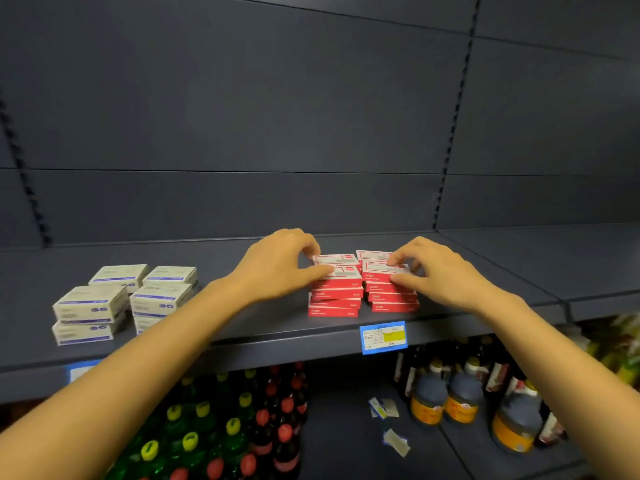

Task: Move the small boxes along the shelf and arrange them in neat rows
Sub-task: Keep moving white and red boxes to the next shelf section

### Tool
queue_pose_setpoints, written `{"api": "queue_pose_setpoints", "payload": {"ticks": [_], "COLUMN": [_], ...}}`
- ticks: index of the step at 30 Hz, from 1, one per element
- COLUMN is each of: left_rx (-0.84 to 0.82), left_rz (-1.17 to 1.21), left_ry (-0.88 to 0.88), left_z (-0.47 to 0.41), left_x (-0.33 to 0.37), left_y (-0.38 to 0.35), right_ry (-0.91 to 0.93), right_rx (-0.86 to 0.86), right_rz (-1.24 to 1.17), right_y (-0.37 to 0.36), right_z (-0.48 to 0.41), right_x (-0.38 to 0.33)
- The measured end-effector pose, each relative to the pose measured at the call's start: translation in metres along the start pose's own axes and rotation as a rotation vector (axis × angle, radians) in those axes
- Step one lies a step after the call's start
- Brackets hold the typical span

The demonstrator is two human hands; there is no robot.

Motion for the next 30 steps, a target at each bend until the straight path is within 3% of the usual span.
{"api": "queue_pose_setpoints", "payload": {"ticks": [6, 16, 22, 30], "left_rx": [0.153, 0.215, 0.218, 0.218], "left_rz": [-0.274, -0.451, -0.506, -0.575], "left_ry": [0.055, 0.496, 0.69, 0.762], "left_z": [0.03, 0.166, 0.263, 0.364], "left_x": [-0.019, -0.111, -0.162, -0.235], "left_y": [0.05, 0.153, 0.208, 0.286], "right_ry": [0.196, 0.637, 0.786, 0.836], "right_rx": [0.132, 0.057, -0.002, -0.064], "right_rz": [-0.015, -0.183, -0.232, -0.255], "right_y": [0.022, -0.021, -0.044, -0.074], "right_z": [-0.024, -0.049, -0.046, -0.045], "right_x": [-0.058, -0.26, -0.374, -0.528]}}
Point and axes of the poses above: each hand's wrist, its own z-axis away from the middle knuckle, its own y-axis out of the back of the hand, x = y × z, the point moved 6 cm from there along -z, towards the middle knuckle, and after that the axes turned 8 degrees about z, right-handed, at the moved point
